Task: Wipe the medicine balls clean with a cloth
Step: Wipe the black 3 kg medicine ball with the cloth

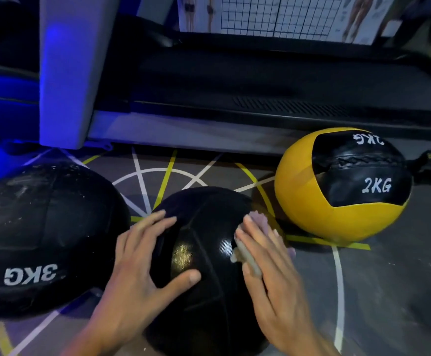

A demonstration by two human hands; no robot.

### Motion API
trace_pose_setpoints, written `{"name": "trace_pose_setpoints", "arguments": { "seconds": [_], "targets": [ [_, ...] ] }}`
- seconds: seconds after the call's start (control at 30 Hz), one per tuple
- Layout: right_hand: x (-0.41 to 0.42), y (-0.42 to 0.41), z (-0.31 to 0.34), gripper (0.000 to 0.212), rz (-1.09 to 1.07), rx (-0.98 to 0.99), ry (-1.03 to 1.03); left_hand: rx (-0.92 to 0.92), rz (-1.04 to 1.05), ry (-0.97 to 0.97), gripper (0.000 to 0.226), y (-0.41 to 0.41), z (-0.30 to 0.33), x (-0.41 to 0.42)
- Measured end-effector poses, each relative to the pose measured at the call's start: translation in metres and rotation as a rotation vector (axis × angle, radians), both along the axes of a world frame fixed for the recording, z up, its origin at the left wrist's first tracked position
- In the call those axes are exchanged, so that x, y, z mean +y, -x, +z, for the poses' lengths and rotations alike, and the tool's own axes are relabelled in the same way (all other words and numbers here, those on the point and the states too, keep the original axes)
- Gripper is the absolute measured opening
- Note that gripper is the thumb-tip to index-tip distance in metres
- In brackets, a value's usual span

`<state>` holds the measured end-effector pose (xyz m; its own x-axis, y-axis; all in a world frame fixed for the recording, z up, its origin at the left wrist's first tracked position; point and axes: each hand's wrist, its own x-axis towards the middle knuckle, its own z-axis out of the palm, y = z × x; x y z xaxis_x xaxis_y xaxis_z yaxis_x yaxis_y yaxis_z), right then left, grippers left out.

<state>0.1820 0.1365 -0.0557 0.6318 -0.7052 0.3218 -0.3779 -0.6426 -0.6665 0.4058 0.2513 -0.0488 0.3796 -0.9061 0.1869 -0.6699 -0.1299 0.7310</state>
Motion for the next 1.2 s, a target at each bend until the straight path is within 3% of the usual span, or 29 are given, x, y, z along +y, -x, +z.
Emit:
{"name": "trace_pose_setpoints", "arguments": {
  "seconds": [0.1,0.23,0.3,0.4,0.53,0.6,0.63,0.77,0.93,1.07,1.2],
  "targets": [
    [-0.007,0.013,-0.007,0.046,-0.022,-0.051,-0.028,0.105,0.006,-0.081,0.114,0.0,-0.004,0.003],
    [-0.055,0.026,-0.018,0.031,-0.348,-0.097,-0.429,0.165,0.017,-0.133,0.121,0.003,-0.01,0.01],
    [-0.07,0.014,-0.014,0.033,-0.379,-0.098,-0.579,0.153,0.02,-0.13,0.123,0.008,-0.008,0.01],
    [-0.069,-0.029,0.01,0.034,-0.309,0.035,-0.345,0.115,0.028,-0.122,0.125,0.013,-0.009,0.007],
    [-0.018,-0.071,0.048,0.038,0.23,0.237,0.127,0.071,0.032,-0.112,0.121,0.012,-0.012,0.007],
    [-0.007,-0.07,0.053,0.047,0.475,0.354,0.182,0.092,0.032,-0.098,0.119,0.011,-0.014,0.011],
    [-0.017,-0.067,0.053,0.047,0.472,0.351,0.172,0.091,0.028,-0.092,0.119,0.011,-0.014,0.012],
    [-0.101,-0.048,0.03,0.031,0.022,0.303,-0.142,0.093,0.014,-0.103,0.121,0.017,-0.012,0.015],
    [-0.127,0.008,-0.025,0.031,-0.202,0.033,-0.764,0.263,0.02,-0.094,0.123,0.008,-0.011,0.022],
    [-0.116,0.031,-0.045,0.027,-0.288,-0.018,-0.854,0.426,0.11,-0.078,0.119,-0.01,-0.028,0.022],
    [-0.103,0.023,-0.05,0.023,-0.395,-0.145,-0.803,0.628,0.148,-0.043,0.105,-0.015,-0.037,0.022]
  ]
}}
